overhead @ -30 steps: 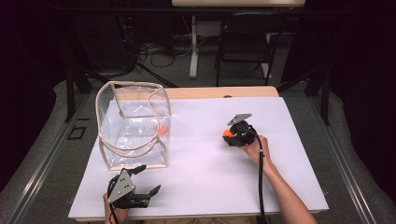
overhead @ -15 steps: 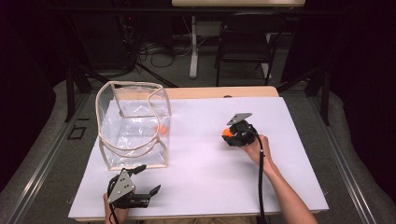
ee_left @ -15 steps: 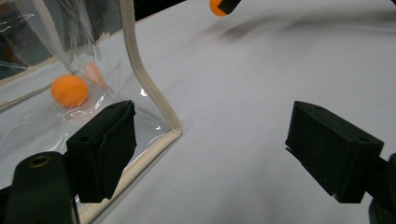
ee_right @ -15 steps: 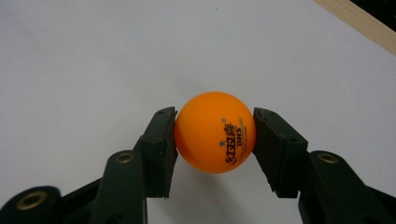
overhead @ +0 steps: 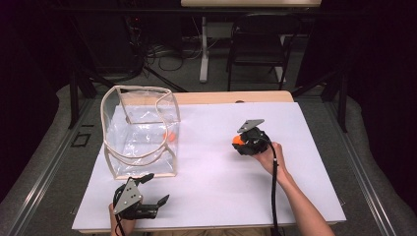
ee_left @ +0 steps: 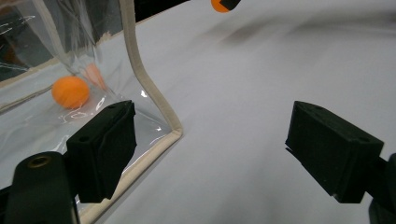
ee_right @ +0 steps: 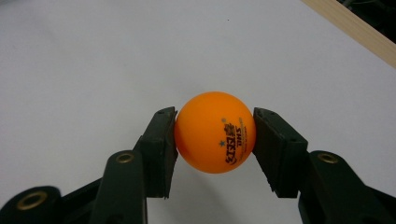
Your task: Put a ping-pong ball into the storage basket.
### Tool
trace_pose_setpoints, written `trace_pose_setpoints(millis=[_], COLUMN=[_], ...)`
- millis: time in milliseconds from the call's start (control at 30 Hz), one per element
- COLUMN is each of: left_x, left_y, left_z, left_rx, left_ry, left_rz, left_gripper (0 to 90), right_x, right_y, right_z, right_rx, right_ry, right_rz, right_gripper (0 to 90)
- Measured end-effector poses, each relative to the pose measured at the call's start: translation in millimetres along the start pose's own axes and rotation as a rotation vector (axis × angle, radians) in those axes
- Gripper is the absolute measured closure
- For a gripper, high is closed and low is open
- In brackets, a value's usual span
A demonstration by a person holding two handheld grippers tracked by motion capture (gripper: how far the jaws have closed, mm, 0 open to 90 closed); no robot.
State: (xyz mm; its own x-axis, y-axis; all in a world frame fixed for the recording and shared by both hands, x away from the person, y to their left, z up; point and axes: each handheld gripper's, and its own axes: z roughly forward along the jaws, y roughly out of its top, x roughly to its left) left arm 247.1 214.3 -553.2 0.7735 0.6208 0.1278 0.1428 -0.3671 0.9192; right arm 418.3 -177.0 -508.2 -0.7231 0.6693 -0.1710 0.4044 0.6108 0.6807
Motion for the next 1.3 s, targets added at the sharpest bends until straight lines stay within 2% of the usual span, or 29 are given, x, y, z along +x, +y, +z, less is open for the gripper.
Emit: trace_pose_setpoints(millis=[1300], left_x=[0.4], left_y=[0.7], left_z=[0.8], left_rx=[-0.016], left_ry=[-0.01], left_rz=[-0.009], left_gripper=[15.7], right_x=[27.4], right_y=[12.2], right_z=[-3.7], right_rx=[-0.022], right_ry=[0.086], right_rz=[-0.045], right_gripper=[51.0])
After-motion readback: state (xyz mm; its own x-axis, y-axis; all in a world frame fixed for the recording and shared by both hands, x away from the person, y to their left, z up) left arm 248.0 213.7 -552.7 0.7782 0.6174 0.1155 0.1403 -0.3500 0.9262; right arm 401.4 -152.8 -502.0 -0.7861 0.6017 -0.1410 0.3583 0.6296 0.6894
